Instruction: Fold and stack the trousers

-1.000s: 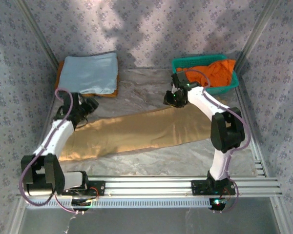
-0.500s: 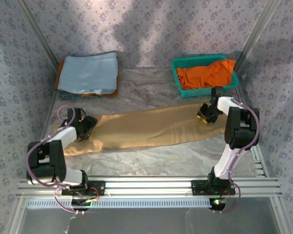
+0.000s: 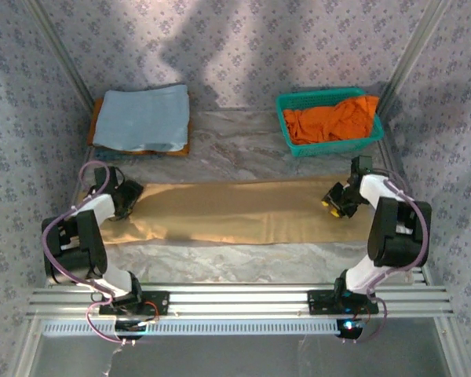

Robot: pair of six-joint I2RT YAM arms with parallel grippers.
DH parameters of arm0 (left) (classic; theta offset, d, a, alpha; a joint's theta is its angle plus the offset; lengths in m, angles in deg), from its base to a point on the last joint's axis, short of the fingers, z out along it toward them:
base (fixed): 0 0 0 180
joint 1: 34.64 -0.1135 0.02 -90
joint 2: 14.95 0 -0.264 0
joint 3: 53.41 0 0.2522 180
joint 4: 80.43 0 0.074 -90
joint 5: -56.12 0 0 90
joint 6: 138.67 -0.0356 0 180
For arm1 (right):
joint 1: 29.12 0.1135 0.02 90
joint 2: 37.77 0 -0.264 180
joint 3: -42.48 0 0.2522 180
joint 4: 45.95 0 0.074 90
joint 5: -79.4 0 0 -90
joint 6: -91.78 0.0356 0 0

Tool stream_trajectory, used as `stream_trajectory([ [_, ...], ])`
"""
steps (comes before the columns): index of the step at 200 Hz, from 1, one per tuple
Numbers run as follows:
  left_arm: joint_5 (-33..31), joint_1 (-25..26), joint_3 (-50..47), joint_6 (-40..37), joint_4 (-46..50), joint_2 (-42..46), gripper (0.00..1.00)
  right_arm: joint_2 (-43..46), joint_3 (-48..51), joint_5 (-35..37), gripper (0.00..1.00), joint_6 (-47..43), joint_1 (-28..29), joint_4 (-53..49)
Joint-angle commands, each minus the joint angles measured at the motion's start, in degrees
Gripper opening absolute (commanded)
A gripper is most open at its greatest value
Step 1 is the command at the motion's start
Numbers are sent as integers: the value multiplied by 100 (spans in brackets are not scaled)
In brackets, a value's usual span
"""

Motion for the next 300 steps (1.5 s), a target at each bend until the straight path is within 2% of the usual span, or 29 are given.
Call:
stream_trajectory([
  [1, -459, -123, 342, -375, 397, -52, 74, 524, -271, 432, 42, -237, -269, -665],
  [20, -104, -98, 546, -348, 366, -158, 77, 518, -395, 484, 45, -175, -749, -700],
  [40, 79, 23, 657, -343, 493, -119, 80, 436, -397, 1029, 59, -128, -1041, -640],
  [68, 129, 291, 465, -309, 532, 242, 82, -15, -357, 1523, 70, -48, -1240, -476],
  [84, 230, 374, 333, -263, 510, 430, 82, -314, -460, 1413, 71, -87, -1265, -459],
  [96, 396, 389, 218, -242, 472, 531, 83, -477, -535, 1624, 71, -92, -1204, -473],
  [116, 494, 406, 124, -283, 488, 639, 83, -816, -628, 1378, 70, -184, -1189, -359],
  [129, 542, 414, 80, -301, 497, 669, 83, -1143, -754, 1135, 65, -307, -1127, -397],
  [149, 560, 414, 34, -312, 512, 724, 83, -1323, -740, 975, 50, -367, -973, -338],
  [157, 569, 410, 25, -317, 522, 742, 83, -1290, -723, 1053, 38, -368, -922, -335],
  [166, 580, 412, 16, -321, 536, 753, 83, -1224, -696, 1041, 20, -356, -936, -327],
  [185, 590, 414, 7, -330, 550, 775, 83, -1003, -683, 928, 0, -348, -996, -311],
  [220, 621, 489, 16, -312, 617, 822, 82, -267, -817, 722, 0, -271, -1045, -398],
  [240, 598, 533, -2, -320, 717, 950, 82, 251, -1020, 685, 0, -193, -782, -579],
  [268, 367, 536, 40, -358, 946, 1098, 83, 780, -1437, 787, 0, 42, 128, -893],
  [300, 312, 422, 308, -342, 1114, 789, 83, 931, -2082, 1282, 0, 596, 1771, -1126],
])
